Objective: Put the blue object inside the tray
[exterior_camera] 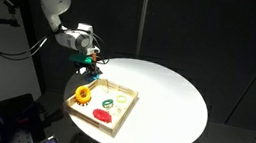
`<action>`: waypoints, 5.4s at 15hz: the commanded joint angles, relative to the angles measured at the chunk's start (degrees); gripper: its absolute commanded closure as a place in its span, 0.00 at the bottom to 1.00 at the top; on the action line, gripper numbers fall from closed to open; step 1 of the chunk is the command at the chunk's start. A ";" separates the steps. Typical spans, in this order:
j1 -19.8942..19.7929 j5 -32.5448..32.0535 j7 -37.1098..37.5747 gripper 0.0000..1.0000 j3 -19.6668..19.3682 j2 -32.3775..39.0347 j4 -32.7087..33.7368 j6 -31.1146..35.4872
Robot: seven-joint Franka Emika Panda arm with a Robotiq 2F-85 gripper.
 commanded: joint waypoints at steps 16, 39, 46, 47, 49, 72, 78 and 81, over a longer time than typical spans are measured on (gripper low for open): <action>-1.00 -0.21 1.78 0.90 0.00 -7.22 -1.67 -1.57; -9.38 12.53 5.35 0.34 -2.10 -28.65 -26.26 -10.30; -9.36 14.71 5.03 0.00 -2.21 -30.60 -28.28 -10.52; -9.30 14.67 5.08 0.00 -2.22 -30.87 -28.29 -10.75; -9.15 13.60 5.85 0.00 -2.37 -31.53 -28.32 -11.46; -8.16 6.96 8.64 0.00 -2.95 -28.62 -29.14 -8.79; -6.18 7.94 7.33 0.00 -0.16 -23.30 -26.01 -6.35; -5.22 7.11 8.20 0.00 0.67 -21.47 -25.56 -4.55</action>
